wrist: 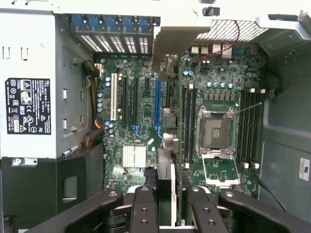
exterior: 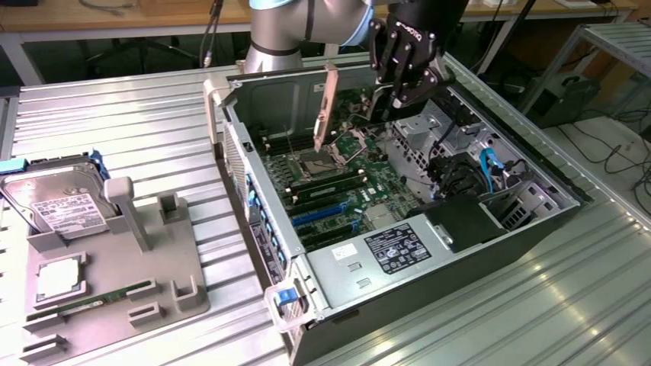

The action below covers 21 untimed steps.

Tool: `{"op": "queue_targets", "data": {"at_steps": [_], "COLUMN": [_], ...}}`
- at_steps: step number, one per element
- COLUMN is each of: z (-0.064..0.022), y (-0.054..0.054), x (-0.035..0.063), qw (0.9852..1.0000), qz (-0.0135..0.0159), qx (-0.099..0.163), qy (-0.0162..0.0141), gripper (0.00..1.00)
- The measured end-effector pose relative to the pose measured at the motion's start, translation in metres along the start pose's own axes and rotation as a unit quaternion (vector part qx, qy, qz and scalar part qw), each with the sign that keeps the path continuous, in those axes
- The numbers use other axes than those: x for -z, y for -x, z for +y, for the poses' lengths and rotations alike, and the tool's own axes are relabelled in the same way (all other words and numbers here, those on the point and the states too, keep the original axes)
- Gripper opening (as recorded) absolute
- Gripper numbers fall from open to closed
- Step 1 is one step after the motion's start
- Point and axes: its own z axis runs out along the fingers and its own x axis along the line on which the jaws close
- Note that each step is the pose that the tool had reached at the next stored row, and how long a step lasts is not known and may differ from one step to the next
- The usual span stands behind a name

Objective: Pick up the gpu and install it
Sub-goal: 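Insert the gpu into the slot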

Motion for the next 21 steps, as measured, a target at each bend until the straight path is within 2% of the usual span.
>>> {"op": "queue_targets", "data": {"at_steps": [5, 9, 14, 21], "z": [0.0001, 0.0006, 0.0007, 0.0007], "y": [0.000, 0.000, 0.000, 0.000], "x": [-0.0045, -0.0104, -0.0168, -0.0196], "qw": [1.0000, 1.0000, 1.0000, 1.0000], "qz": [0.0000, 0.0001, 0.0001, 0.0001], "qx": [0.000, 0.000, -0.002, -0.003], "qy": [0.0000, -0.0022, -0.0023, -0.0023], "gripper": [0.28, 0.28, 0.28, 0.28]}}
